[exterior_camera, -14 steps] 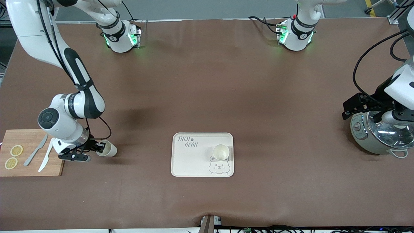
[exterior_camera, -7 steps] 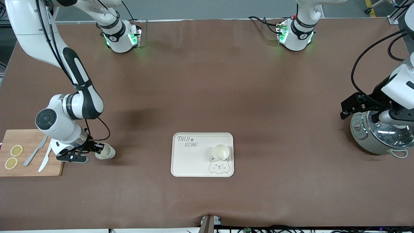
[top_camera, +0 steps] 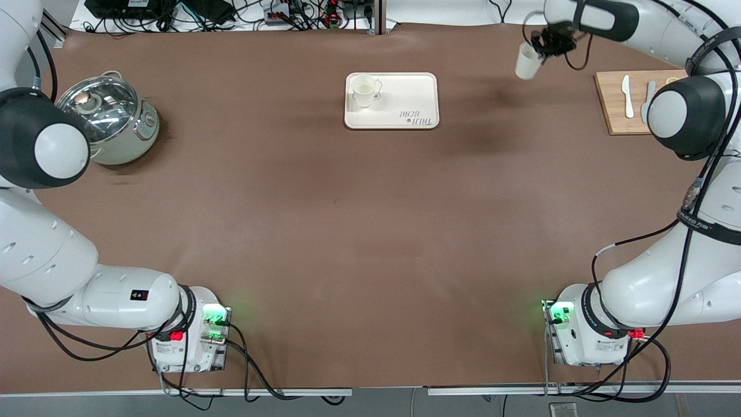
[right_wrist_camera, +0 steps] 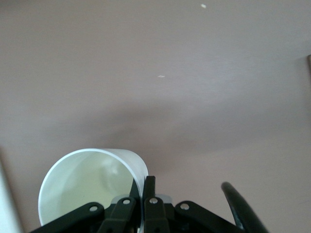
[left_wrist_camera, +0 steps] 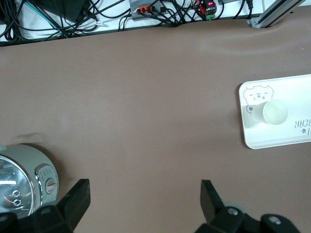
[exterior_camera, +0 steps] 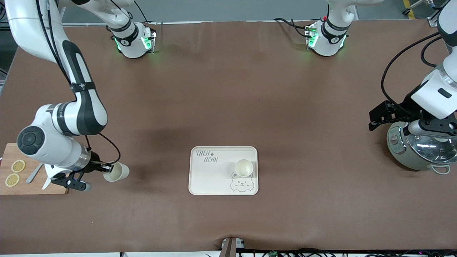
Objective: Place white IKEA cup upright on tray with both arms
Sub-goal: 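Carry the cup with the right gripper onto the tray beside the first cup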
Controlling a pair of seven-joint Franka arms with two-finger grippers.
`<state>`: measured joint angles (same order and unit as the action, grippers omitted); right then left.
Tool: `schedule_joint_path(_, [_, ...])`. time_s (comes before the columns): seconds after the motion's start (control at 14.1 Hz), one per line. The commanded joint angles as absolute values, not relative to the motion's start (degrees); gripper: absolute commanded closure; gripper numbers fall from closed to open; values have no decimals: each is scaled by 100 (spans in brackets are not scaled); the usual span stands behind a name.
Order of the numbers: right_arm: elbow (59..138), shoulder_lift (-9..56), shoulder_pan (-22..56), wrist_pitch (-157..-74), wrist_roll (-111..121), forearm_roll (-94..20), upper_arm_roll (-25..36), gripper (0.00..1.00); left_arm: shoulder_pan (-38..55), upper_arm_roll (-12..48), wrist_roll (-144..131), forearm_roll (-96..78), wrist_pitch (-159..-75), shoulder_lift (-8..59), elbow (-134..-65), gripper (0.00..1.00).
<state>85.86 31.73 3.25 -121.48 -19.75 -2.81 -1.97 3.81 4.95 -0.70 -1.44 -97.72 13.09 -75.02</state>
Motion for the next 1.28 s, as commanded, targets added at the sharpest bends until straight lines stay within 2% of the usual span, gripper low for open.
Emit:
schedule_joint_path(0.0, [8122,3226,579,-11866,-2634,-606,-185,100,369,527,-70,-26,-9844,1310,-7515,0])
schedule_joint_path(0.64, [6874,3849,2011,-11803,-5077,-195,-123,100,422,519,-79,35,-9870,1309,-7515,0])
schedule_joint_path(0.78, [6864,3920,2240,-11804,-5492,166,-141,100,422,519,-79,149,-9984,1362,-7523,0])
schedule_joint_path(1.06, [6873,4086,2452,-11847,-5721,202,-132,100,527,519,-88,210,-10002,1362,-7497,0])
schedule_joint_path(1.2, [6873,4244,2601,-12136,-5993,281,-132,100,545,519,-184,246,-10011,1371,-7506,0])
